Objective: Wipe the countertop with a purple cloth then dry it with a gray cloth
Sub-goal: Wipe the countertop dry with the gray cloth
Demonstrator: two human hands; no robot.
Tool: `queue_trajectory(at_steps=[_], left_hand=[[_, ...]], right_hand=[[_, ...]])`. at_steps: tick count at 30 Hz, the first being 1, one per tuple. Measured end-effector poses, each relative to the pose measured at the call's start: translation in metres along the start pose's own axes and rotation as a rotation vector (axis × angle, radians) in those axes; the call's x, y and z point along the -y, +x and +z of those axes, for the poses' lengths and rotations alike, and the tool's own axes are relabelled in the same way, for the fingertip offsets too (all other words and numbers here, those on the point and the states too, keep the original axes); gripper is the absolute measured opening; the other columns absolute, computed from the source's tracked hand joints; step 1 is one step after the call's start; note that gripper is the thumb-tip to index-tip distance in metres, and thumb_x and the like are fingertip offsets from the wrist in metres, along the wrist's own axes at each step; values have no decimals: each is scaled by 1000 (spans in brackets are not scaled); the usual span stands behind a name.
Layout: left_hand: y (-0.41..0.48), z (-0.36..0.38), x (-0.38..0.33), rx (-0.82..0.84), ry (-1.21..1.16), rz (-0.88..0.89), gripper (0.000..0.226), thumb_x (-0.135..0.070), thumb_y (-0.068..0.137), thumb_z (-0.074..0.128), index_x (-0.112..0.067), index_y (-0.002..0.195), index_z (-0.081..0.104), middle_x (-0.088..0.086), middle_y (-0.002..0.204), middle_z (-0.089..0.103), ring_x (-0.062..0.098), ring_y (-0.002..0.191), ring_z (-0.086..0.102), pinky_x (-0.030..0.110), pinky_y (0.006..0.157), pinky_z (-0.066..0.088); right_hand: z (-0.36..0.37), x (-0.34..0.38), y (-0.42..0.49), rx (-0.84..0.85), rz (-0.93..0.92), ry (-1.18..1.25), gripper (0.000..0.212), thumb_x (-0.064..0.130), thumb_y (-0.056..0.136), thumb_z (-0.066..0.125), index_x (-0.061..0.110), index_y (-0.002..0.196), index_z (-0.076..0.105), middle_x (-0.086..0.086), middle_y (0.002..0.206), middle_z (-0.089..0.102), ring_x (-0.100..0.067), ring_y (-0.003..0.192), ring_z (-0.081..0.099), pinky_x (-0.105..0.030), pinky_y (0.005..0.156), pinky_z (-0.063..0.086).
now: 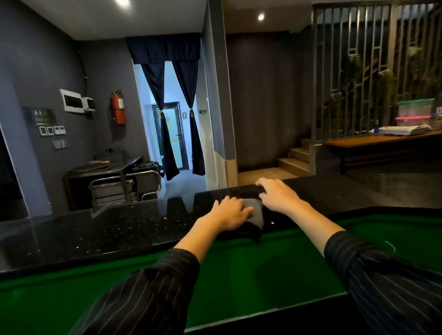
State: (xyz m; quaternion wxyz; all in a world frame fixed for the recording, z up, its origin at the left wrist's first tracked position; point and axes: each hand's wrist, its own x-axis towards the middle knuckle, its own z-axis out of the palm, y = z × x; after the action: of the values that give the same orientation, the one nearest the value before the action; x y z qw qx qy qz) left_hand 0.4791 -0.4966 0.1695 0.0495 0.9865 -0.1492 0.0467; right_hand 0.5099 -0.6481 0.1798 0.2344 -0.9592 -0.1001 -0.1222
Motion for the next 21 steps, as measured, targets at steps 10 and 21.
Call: queue_trajectory(at_steps=[10,21], left_hand=[[41,10,-37,250,4,-93,67,-44,97,27,-12,152,6,15,161,-1,39,147,0,53,118,6],[108,24,-53,199,-20,-148,63,-47,97,21,-24,152,0,4,162,-2,38,147,-4,58,117,1]], right_hand=[[-7,-64,-2,4,148,89,37,16,100,33,19,120,64,-7,131,59,-27,121,53,-38,96,43],[4,-72,-2,-94,132,36,43,35,102,20,23,132,47,-13,128,57,-33,116,54,-44,91,42]])
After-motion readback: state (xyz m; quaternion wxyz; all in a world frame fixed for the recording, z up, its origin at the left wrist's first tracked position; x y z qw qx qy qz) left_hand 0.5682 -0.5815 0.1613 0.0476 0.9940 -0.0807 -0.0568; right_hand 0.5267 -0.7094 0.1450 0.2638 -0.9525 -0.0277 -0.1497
